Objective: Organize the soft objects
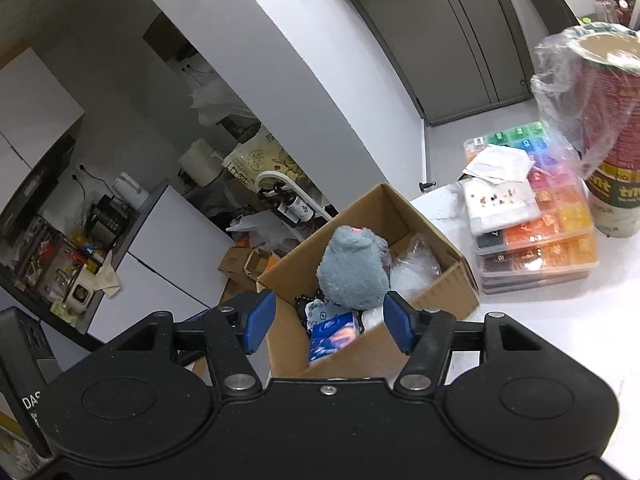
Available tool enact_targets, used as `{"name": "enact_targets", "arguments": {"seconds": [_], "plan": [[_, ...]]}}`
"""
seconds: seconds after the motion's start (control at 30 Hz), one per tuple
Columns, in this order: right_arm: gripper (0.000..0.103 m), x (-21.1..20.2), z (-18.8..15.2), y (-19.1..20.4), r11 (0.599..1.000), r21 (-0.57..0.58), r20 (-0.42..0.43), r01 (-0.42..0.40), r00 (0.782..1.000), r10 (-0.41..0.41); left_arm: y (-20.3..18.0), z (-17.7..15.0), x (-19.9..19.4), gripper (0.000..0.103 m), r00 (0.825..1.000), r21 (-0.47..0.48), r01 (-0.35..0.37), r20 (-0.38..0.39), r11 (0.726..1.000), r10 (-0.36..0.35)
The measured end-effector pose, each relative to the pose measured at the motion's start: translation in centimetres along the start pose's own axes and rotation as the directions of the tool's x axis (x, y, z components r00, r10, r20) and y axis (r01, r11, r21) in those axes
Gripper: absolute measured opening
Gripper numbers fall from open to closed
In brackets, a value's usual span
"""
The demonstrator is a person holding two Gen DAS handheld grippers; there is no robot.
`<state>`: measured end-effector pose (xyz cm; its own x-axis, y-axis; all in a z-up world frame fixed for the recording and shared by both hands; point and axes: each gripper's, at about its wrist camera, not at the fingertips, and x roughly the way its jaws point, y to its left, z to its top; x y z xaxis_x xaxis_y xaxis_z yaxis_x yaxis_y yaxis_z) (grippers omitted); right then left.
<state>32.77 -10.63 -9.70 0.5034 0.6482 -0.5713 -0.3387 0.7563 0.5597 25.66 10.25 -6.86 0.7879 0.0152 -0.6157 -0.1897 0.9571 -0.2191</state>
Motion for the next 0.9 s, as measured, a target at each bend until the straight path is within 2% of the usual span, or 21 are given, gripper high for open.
{"name": "enact_targets", "arguments": {"seconds": [0.37, 0.47, 0.7, 0.9], "plan": [[0.080, -4.3, -0.7, -0.8, 0.997, -0.055, 0.017, 0.046, 0.999, -0.045, -1.0, 0.1, -2.6, 0.083, 0.995, -0.005, -0.038, -0.097, 0.999, 0.037], [0.084, -5.8, -0.7, -0.6, 0.994, -0.089, 0.030, 0.065, 0.998, -0.062, -1.6, 0.2, -3.9, 0.086, 0.994, 0.002, -0.038, -0.098, 0.999, 0.038], [0.103, -9.5, -0.2, -0.4, 0.987, -0.134, 0.081, 0.091, 0.993, -0.081, -4.0, 0.3, -7.4, 0.092, 0.993, 0.092, -0.073, -0.085, 0.993, 0.081], [0.103, -12.1, -0.2, 0.0, 0.980, -0.157, 0.099, 0.120, 0.989, -0.106, -5.0, 0.1, -9.7, 0.100, 0.992, 0.115, -0.081, -0.084, 0.990, 0.091]]}}
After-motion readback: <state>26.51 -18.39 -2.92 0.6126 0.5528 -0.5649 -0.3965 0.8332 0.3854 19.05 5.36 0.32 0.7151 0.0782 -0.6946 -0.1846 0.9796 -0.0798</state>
